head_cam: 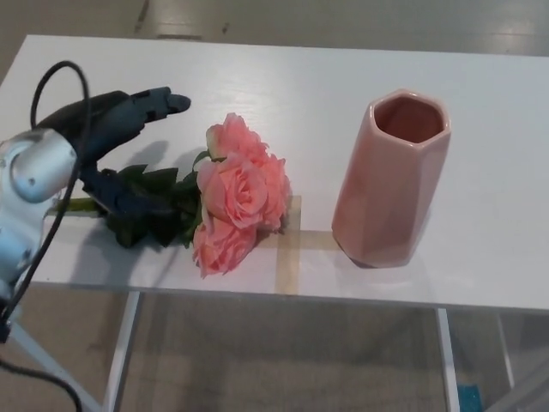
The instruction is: Use the left hand to pick up the rose and then lift and insert it into the pink vase.
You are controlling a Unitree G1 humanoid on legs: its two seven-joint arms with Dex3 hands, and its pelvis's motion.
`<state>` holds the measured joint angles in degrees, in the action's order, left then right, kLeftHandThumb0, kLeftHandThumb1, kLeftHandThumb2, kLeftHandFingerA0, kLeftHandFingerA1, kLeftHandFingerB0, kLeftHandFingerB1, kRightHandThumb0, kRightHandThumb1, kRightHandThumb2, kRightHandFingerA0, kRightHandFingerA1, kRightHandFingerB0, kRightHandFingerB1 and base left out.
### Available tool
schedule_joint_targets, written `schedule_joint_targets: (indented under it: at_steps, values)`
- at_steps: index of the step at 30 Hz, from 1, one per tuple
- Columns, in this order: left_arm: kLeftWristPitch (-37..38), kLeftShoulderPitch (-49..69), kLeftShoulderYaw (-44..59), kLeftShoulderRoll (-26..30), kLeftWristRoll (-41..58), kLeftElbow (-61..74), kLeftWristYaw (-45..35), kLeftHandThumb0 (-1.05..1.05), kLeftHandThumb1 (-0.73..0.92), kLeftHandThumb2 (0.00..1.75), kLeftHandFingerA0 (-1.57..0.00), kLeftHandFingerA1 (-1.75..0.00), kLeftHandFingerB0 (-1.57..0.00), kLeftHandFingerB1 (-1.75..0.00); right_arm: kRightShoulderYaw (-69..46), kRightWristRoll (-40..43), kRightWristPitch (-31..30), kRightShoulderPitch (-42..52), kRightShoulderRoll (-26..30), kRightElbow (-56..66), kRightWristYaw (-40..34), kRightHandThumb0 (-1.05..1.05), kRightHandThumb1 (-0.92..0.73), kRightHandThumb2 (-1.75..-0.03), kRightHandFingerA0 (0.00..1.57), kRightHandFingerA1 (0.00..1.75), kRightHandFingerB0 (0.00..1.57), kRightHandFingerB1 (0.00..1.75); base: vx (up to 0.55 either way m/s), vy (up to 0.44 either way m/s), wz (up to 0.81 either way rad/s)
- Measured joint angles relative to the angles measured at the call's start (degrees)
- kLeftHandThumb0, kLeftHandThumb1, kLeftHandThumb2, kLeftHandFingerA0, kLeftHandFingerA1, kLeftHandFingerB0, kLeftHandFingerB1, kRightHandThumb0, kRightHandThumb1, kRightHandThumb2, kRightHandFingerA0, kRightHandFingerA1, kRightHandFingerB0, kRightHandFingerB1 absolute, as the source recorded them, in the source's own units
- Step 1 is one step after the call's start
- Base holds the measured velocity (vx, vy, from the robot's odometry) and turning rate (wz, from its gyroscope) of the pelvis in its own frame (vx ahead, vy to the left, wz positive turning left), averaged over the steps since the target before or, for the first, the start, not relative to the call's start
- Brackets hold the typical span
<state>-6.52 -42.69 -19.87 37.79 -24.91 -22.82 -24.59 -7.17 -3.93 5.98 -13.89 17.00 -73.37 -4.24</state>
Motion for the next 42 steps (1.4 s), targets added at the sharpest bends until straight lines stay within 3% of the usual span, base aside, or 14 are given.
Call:
schedule_joint_targets:
  at_steps: [2, 3, 5, 37, 38, 40, 41, 42]
  values:
    - [-0.52, -1.35, -1.09, -0.2, -1.52, -1.93, 0.24, -0.58, 0.37, 0.76, 0.0, -0.07, -0.1, -0.22, 0.02, -0.01, 0.0, -0.01, 0.07, 0.02, 0.01, -0.26, -0.59, -0.58, 0.73, 0.45, 0.59, 0.41, 0.0, 0.0, 0.0]
    - [-0.72, -1.74, -1.48, -0.31, -2.09, -2.45, 0.35, -0.64, 0.43, 0.54, 0.0, -0.14, -0.05, -0.26, 0.02, -0.01, 0.0, -0.01, 0.09, 0.03, 0.01, -0.26, -0.59, -0.58, 0.73, 0.45, 0.59, 0.41, 0.0, 0.0, 0.0]
    - [-0.97, -2.22, -1.99, -0.59, -3.07, -3.26, 0.63, -0.62, 0.43, 0.54, 0.0, -0.14, -0.06, -0.26, 0.02, -0.01, 0.0, -0.02, 0.11, 0.05, 0.02, -0.26, -0.59, -0.58, 0.73, 0.45, 0.59, 0.41, 0.0, 0.0, 0.0]
    - [-1.94, -1.85, -3.56, -7.58, -7.79, -12.29, 3.95, -0.63, 0.42, 0.56, 0.0, -0.18, -0.08, -0.25, -1.0, 0.23, 0.0, -0.67, 0.11, 0.71, 0.62, -0.27, -0.58, -0.57, 0.73, 0.45, 0.58, 0.41, 0.0, 0.0, 0.0]
    - [-1.9, -1.85, -3.56, -7.63, -7.79, -12.47, 3.95, -0.62, 0.35, 0.65, -0.03, -0.13, -0.08, -0.25, -1.03, 0.24, 0.0, -0.68, 0.11, 0.71, 0.62, -0.27, -0.58, -0.57, 0.73, 0.45, 0.58, 0.41, 0.0, 0.0, 0.0]
    - [-1.78, -1.86, -3.57, -7.93, -7.81, -12.98, 3.99, -0.62, 0.36, 0.62, -0.01, -0.16, -0.08, -0.26, -1.12, 0.31, 0.0, -0.7, 0.11, 0.72, 0.62, -0.27, -0.58, -0.57, 0.73, 0.45, 0.58, 0.41, 0.0, 0.0, 0.0]
    - [-1.77, -1.85, -3.57, -8.09, -7.8, -13.13, 4.01, -0.54, 0.34, 0.76, 0.0, -0.17, -0.04, -0.3, -1.15, 0.33, 0.0, -0.7, 0.11, 0.72, 0.62, -0.27, -0.58, -0.57, 0.73, 0.45, 0.58, 0.41, 0.0, 0.0, 0.0]
    - [-1.73, -1.85, -3.57, -8.38, -7.8, -13.31, 4.04, -0.53, 0.34, 0.76, 0.0, -0.17, -0.06, -0.3, -1.17, 0.35, 0.0, -0.71, 0.1, 0.74, 0.62, -0.27, -0.58, -0.57, 0.73, 0.45, 0.58, 0.41, 0.0, 0.0, 0.0]
